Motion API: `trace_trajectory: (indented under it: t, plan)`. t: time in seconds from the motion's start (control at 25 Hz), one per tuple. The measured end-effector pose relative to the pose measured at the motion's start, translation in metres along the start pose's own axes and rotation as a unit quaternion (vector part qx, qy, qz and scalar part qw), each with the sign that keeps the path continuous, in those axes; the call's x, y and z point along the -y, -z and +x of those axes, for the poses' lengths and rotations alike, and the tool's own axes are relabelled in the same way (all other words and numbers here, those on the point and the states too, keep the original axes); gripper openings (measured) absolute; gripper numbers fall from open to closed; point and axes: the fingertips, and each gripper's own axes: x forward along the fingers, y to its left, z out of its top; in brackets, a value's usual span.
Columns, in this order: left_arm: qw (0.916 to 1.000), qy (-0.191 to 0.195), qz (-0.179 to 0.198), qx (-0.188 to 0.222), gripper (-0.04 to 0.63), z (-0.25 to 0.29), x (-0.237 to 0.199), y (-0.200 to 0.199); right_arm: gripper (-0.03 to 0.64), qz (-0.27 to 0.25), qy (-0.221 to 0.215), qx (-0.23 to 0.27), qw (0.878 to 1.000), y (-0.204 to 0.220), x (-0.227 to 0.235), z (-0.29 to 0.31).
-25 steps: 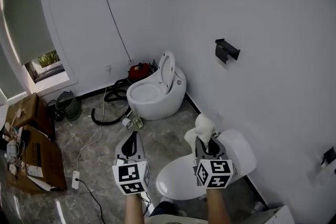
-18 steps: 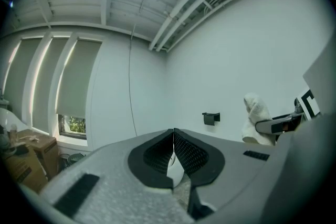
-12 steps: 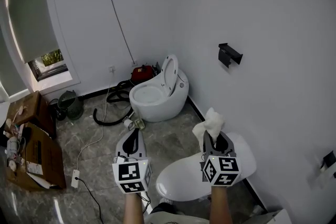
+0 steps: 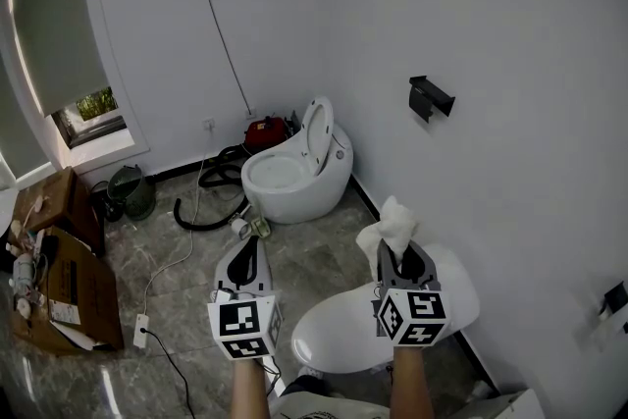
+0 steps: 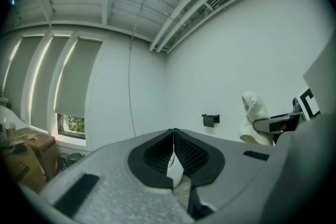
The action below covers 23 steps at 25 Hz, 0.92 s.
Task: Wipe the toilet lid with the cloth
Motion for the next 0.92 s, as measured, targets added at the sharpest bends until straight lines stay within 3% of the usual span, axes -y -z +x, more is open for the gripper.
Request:
trace_trajectory:
  t: [0.92]
  plan:
    - [0.9999, -0.004, -0.009, -0.004, 0.009, 0.007, -0.007, 0.006, 0.101, 0.009, -0.004, -0.005, 1.000, 0.003, 0.004, 0.012]
